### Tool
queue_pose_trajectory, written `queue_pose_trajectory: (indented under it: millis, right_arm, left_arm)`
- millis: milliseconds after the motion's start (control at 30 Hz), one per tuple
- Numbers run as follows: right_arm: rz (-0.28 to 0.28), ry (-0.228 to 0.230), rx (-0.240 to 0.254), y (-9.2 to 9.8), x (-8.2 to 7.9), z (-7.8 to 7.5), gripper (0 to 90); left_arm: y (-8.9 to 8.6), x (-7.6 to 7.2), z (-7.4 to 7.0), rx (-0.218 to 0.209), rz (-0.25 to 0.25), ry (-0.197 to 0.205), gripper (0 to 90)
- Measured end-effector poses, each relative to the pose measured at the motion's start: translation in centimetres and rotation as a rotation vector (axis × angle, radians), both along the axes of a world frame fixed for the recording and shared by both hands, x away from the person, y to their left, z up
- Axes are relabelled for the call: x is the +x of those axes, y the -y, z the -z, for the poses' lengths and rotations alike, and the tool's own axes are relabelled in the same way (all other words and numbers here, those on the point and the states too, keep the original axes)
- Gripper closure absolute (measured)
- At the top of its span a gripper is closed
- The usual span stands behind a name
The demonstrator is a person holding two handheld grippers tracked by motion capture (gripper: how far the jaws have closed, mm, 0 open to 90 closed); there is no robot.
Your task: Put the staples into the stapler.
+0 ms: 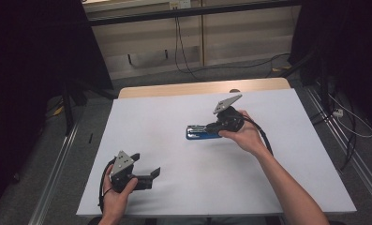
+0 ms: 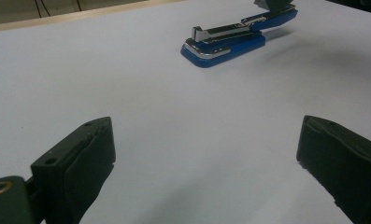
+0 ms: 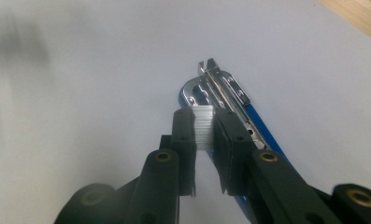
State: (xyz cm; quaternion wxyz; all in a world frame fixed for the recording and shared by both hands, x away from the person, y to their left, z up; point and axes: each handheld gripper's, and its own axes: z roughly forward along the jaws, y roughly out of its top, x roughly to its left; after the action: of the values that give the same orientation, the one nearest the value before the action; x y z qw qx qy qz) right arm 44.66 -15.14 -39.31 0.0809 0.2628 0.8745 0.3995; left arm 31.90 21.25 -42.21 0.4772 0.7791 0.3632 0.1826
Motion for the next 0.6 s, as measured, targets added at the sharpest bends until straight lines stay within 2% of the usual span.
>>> queue_pose_trajectory:
  millis: [267, 367, 600]
  right_arm:
    - [-0.015, 0.003, 0.007, -0.6, 0.4, -0.3, 79.1]
    - [-0.025, 0.018, 0.005, -0.9, 0.6, -0.5, 79.1]
    - [-0.021, 0.008, 0.006, -1.3, 1.3, -0.6, 79.1]
  left_arm:
    - [0.0, 0.0, 0.0, 0.001, 0.001, 0.006, 4.8]
    - [0.0, 0.0, 0.0, 0.006, -0.002, 0.008, 4.8]
    - [-0.1, 0.0, 0.0, 0.002, -0.007, 0.007, 4.3]
